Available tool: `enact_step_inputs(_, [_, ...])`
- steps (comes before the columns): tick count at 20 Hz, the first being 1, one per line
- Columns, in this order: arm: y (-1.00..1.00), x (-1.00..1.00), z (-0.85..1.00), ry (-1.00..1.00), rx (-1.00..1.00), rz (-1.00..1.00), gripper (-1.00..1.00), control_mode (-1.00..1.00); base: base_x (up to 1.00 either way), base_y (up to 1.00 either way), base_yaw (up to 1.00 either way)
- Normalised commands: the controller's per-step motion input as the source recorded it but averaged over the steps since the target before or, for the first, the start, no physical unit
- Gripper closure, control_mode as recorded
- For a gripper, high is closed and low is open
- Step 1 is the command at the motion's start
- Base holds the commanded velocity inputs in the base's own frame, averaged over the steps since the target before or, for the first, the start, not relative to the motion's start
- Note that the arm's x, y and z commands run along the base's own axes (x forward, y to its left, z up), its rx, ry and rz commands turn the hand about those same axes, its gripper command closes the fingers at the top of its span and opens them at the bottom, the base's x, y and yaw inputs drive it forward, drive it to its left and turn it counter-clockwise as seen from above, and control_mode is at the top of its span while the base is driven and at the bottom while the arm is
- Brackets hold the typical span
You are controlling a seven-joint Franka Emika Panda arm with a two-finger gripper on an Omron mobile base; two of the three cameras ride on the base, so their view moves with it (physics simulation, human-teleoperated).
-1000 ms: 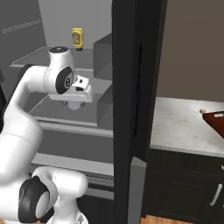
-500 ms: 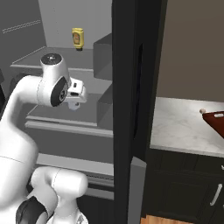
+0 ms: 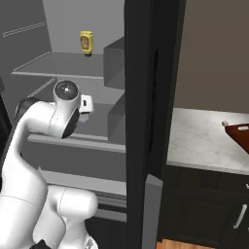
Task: Take out the milk from the fridge and place it on the tray on the counter. Then take the sugar cube near the tray and place it in the tray.
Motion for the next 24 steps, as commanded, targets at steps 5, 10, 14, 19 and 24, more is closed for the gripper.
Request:
enact_step_inputs(5, [0.32,0.24,-0.05,-0.27,0.11,0.19,-1.0,-1.0,0.0,0.0,0.0])
enact_step_inputs(10, [0.06,0.22,-0.03,-0.18,0.14,0.17,-1.0,-1.0,0.0,0.0,0.0])
enact_step_inputs(14, [0.03,0.11,0.0,-0.08,0.06,0.11,-1.0,-1.0,0.0,0.0,0.0])
enact_step_inputs(19, [0.13,0.26,0.0,-0.04,0.0,0.04,-1.0,-1.0,0.0,0.0,0.0])
enact_step_inputs(24, [0.07,0.18,0.03,-0.05,0.0,0.02,-1.0,-1.0,0.0,0.0,0.0])
